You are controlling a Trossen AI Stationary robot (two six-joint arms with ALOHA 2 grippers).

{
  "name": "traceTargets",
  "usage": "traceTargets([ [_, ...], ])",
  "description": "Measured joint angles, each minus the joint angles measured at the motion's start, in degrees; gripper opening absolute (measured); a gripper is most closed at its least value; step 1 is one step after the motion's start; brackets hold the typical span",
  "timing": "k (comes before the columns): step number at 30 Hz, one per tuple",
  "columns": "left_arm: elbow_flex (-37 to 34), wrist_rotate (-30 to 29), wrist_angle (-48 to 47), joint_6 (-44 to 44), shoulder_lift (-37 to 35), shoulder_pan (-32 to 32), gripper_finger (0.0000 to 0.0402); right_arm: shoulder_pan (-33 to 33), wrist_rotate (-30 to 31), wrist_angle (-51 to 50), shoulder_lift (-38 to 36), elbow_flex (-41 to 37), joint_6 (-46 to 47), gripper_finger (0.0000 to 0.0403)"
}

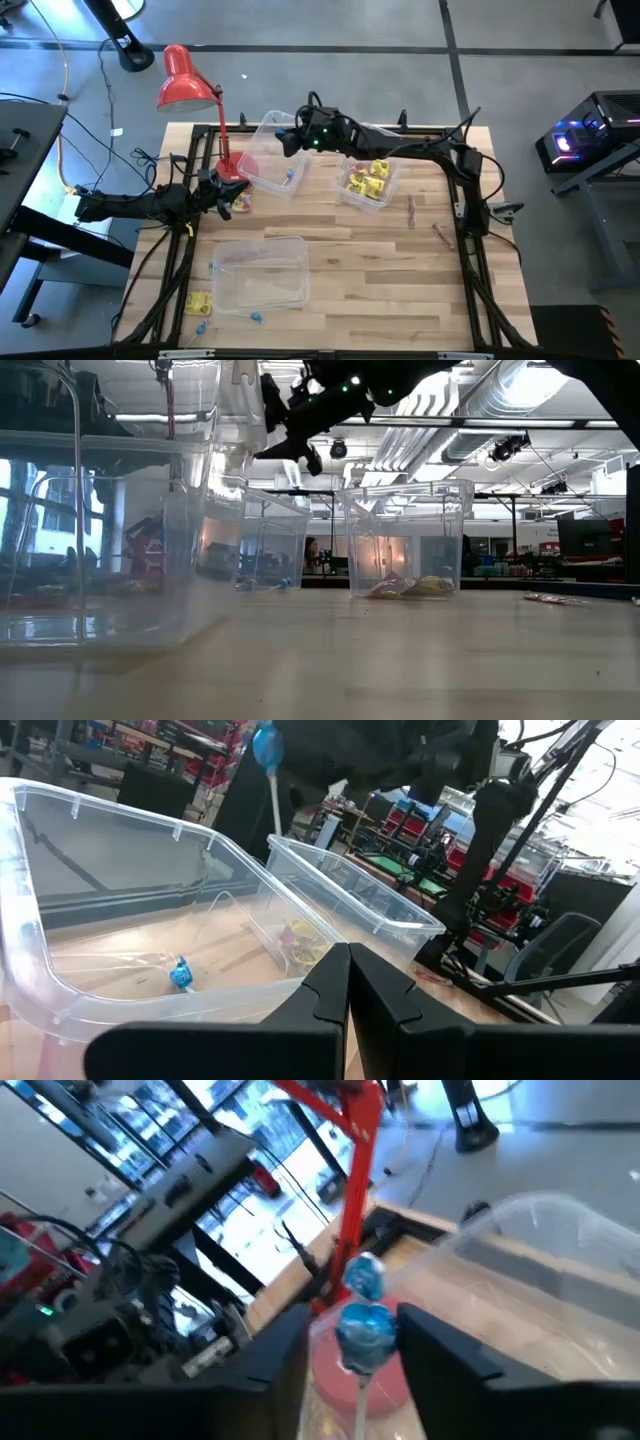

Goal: Sort candy
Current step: Put the blue lollipop into the top left transparent bin, then adjust the top right transparent bin

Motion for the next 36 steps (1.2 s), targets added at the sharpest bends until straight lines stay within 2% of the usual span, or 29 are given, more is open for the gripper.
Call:
traceTargets([
  [4, 0.0, -0.01, 0.0, 0.0, 0.0, -0.01, 0.0, -0.1, -1.74, -0.79, -0.11, -0.02, 0.31, 0.0204],
  [7, 0.0, 0.0, 0.0, 0.0, 0.0, 0.02, 0.0, -0.26, -4.26, -2.05, -0.14, 0.92, 0.33, 0.022],
  [12, 0.0, 0.01, 0.0, 0.0, 0.01, -0.01, 0.0, 0.0, -4.59, -4.39, -0.25, 1.42, 0.3, 0.0224],
  [17, 0.0, 0.01, 0.0, 0.0, 0.0, 0.0, 0.0, 0.52, -7.83, -4.28, -1.2, 1.42, -0.17, 0.0224],
  [21, 0.0, -0.01, 0.0, 0.0, 0.01, -0.01, 0.0, 2.36, -9.71, -6.05, -3.18, 1.42, -5.18, 0.0224],
  [24, 0.0, 0.01, 0.0, 0.0, 0.01, -0.01, 0.0, 4.38, -8.43, -11.92, -5.43, 1.41, -9.0, 0.0225],
  [27, 0.0, 0.01, 0.0, 0.0, -0.01, -0.01, 0.0, 6.66, -2.95, -20.44, -7.17, 1.42, -12.06, 0.0221],
  [30, 0.0, 0.01, 0.0, 0.0, 0.0, 0.01, 0.0, 8.72, 2.91, -29.07, -8.28, 1.42, -13.33, 0.0202],
  [32, 0.0, 0.01, 0.0, 0.0, 0.01, 0.0, 0.0, 9.75, 6.49, -35.3, -9.01, 1.42, -13.34, 0.0173],
  [36, 0.0, 0.01, 0.0, 0.0, 0.0, 0.01, 0.0, 10.94, 11.38, -46.09, -9.56, 1.42, -12.41, 0.0072],
])
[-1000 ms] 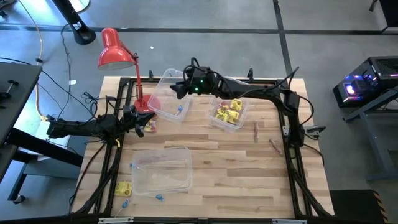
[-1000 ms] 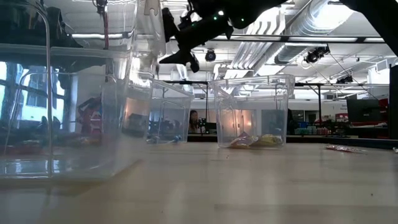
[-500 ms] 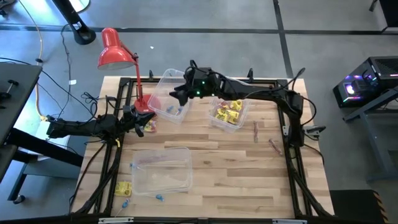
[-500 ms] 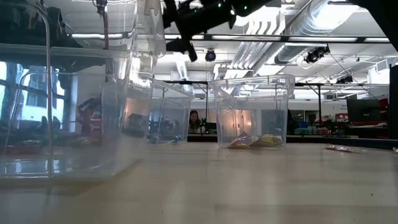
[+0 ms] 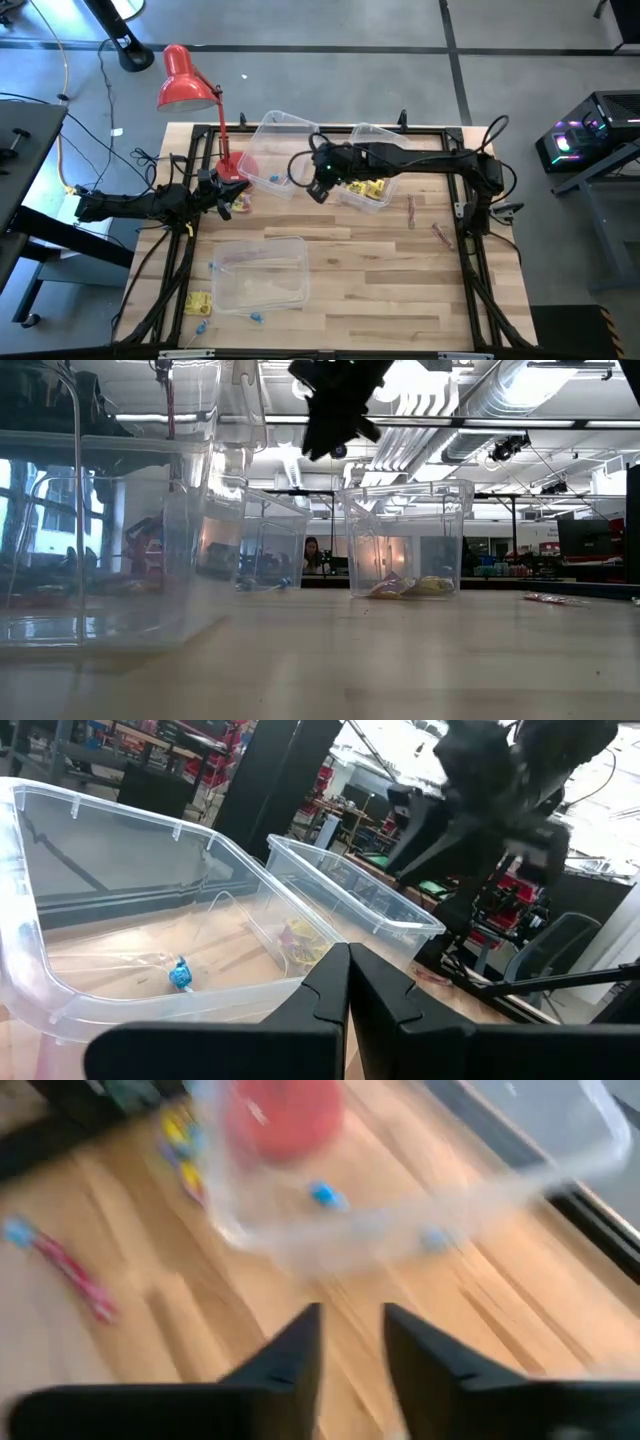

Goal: Sort candy
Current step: Adjust the top right transparent bin

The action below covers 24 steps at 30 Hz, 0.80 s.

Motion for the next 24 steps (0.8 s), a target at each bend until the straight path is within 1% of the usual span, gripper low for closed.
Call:
traceTargets([
  [1, 0.0, 0.0, 0.0, 0.0, 0.0, 0.0, 0.0, 0.12, 0.29, -1.28, 0.0, 0.0, 0.14, 0.0041],
  [2, 0.0, 0.0, 0.0, 0.0, -0.01, -0.02, 0.0, 0.23, 0.25, -2.4, -0.17, -0.02, 0.14, 0.0021],
  [3, 0.0, 0.0, 0.0, 0.0, 0.0, -0.01, 0.0, 0.35, -0.07, -3.06, -0.31, -0.02, -0.02, 0.0013],
  [5, 0.0, 0.0, 0.0, 0.0, -0.01, 0.0, 0.0, 0.36, -2.28, -3.18, -0.67, -0.02, -0.38, 0.0013],
  [7, 0.0, 0.0, 0.0, 0.0, 0.0, 0.0, 0.0, 0.36, -6.27, -4.05, -0.96, -0.02, -1.37, 0.0004],
  [9, 0.0, 0.02, 0.0, 0.0, -0.01, -0.02, 0.0, 0.48, -8.91, -5.35, -1.01, -0.02, -1.61, 0.0003],
  [12, 0.0, 0.0, 0.0, 0.0, 0.01, 0.0, 0.0, 0.67, -8.52, -8.88, -1.01, -0.59, -1.79, 0.0001],
  [14, 0.0, 0.0, 0.0, 0.0, 0.0, -0.02, 0.0, 0.51, -8.78, -8.65, -1.07, -2.15, -1.11, 0.0001],
  [17, 0.0, -0.01, 0.0, 0.0, 0.0, -0.01, 0.0, -0.05, -11.49, -5.39, -1.05, -5.61, 0.05, 0.0001],
  [20, 0.0, 0.0, 0.0, 0.0, 0.0, -0.01, 0.0, -0.09, -10.98, -2.89, -1.03, -8.72, 1.34, 0.0],
  [24, 0.0, 0.0, 0.0, 0.0, 0.0, 0.0, 0.0, -0.4, -6.46, -5.31, -0.98, -11.26, 4.39, 0.0],
])
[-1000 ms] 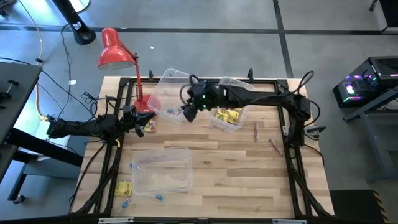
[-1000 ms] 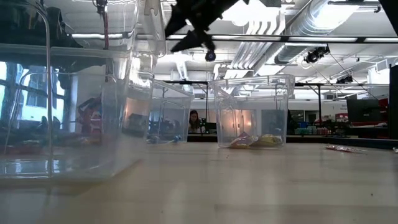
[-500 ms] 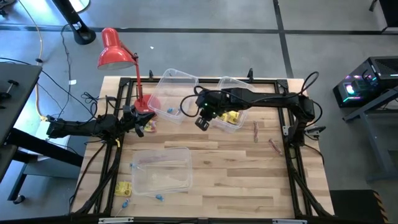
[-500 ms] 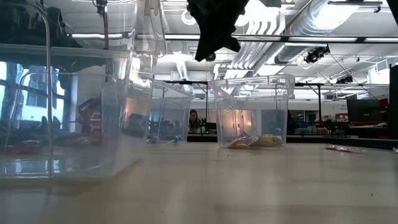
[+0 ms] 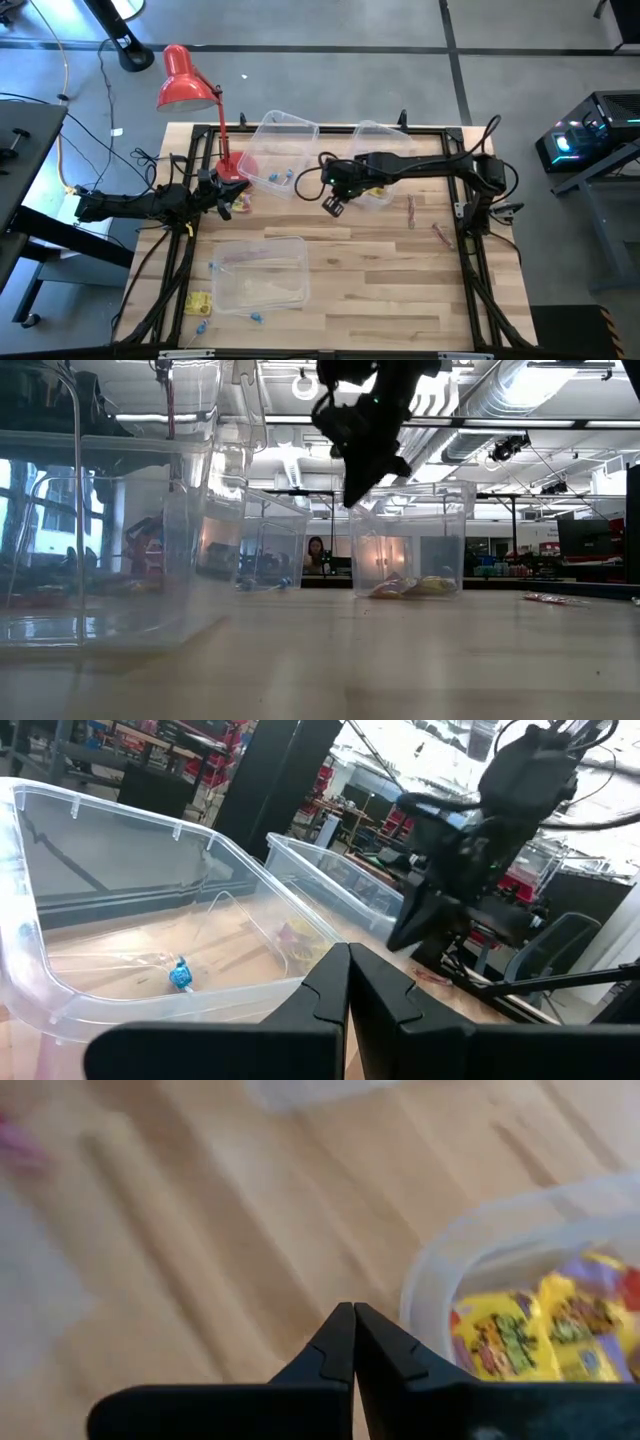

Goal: Sort candy
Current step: Adjust the top right transparent bin, then adjust the top left transparent bin

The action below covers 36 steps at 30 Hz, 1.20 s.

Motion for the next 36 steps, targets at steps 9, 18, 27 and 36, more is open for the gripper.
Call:
traceTargets([
  [9, 0.0, -0.02, 0.0, 0.0, 0.01, 0.01, 0.0, 0.08, 10.96, -18.97, -1.25, -0.21, 3.75, 0.0],
  [18, 0.0, 0.0, 0.0, 0.0, 0.0, 0.0, 0.0, -1.62, 15.89, -29.09, -4.5, -0.21, 8.05, 0.0],
  [27, 0.0, 0.0, 0.0, 0.0, 0.01, -0.01, 0.0, -0.2, 2.05, 5.31, -7.66, -0.19, 5.4, 0.0],
  [36, 0.0, 0.02, 0.0, 0.0, 0.01, 0.0, 0.0, -1.7, -5.35, 42.57, 1.35, 0.42, 12.15, 0.0],
])
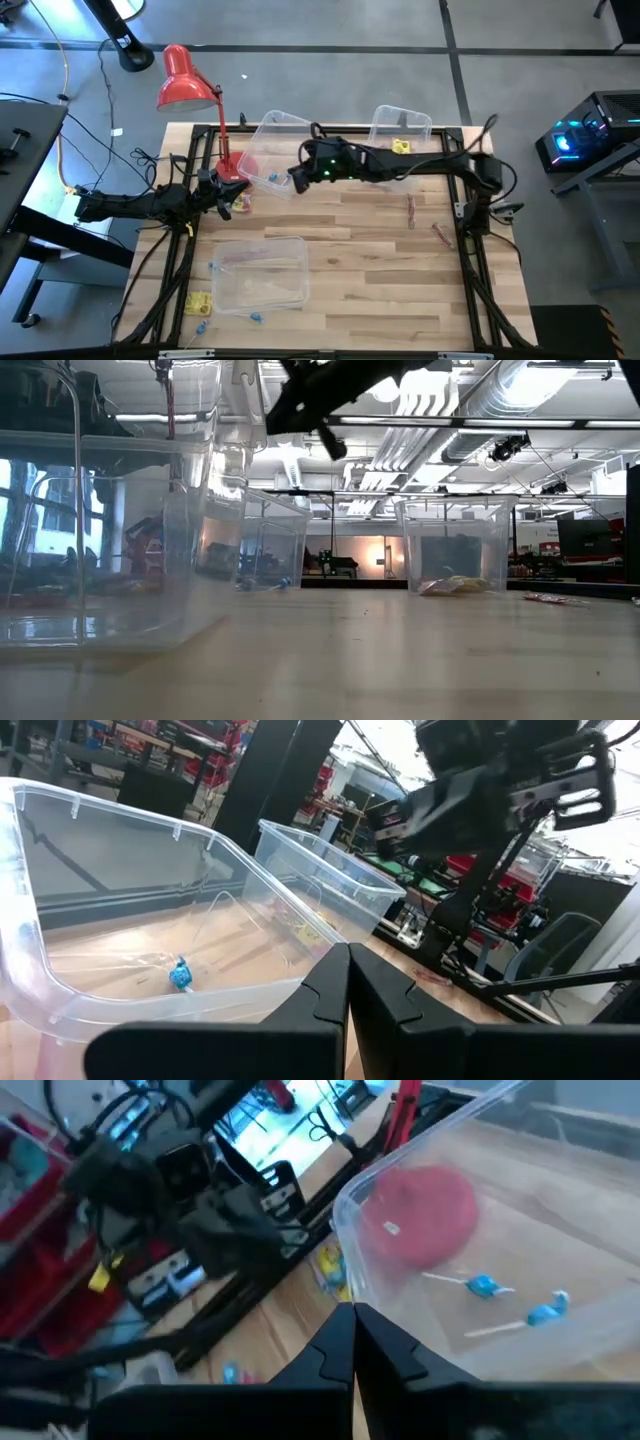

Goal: Sort candy
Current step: Adjust the top left transparent bin

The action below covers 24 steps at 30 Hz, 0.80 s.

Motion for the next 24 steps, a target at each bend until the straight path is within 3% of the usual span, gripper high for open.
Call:
traceTargets([
  [10, 0.0, -0.02, 0.0, 0.0, 0.0, 0.0, 0.0, -2.94, 0.65, -2.58, 8.64, 6.35, 0.84, 0.0],
  [24, 0.0, -0.02, 0.0, 0.0, -0.02, 0.01, 0.0, -4.53, 2.72, -30.06, 9.25, 13.34, -6.62, 0.0],
])
